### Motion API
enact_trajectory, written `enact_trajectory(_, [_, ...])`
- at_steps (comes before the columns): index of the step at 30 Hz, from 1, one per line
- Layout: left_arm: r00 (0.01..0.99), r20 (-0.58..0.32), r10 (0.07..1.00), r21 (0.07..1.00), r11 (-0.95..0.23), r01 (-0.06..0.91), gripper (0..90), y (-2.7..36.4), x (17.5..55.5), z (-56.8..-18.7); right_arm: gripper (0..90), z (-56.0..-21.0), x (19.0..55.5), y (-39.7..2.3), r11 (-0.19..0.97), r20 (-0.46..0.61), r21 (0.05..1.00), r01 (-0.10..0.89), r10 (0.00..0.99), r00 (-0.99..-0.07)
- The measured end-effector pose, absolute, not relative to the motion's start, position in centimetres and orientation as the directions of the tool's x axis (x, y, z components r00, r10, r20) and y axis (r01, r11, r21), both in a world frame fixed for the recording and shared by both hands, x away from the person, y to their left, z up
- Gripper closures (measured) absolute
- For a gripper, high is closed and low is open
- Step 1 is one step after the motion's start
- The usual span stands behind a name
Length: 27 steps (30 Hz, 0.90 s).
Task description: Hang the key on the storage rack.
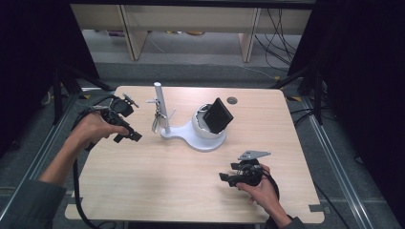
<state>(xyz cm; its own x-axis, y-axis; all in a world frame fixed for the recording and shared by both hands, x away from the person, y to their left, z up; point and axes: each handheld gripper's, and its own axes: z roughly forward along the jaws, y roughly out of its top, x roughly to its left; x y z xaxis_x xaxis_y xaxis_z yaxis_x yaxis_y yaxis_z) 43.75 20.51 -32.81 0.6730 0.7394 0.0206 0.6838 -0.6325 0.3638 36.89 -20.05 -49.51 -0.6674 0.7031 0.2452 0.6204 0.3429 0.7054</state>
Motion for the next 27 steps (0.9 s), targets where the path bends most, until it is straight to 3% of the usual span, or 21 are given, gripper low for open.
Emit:
enact_trajectory(12, [0.688,-0.011,0.725,0.361,-0.639,0.679,30.3,20.2,42.9,-34.3,31.4,-49.7,37.0,-20.0,0.341,0.265,0.704,0.623,0.687,-0.676])
enact_trajectory(27, [0.697,-0.029,0.717,0.444,-0.615,0.652,27.9,21.0,40.0,-37.9,31.4,-49.6,36.9,-19.9,0.338,0.268,0.701,0.628,0.691,-0.672])
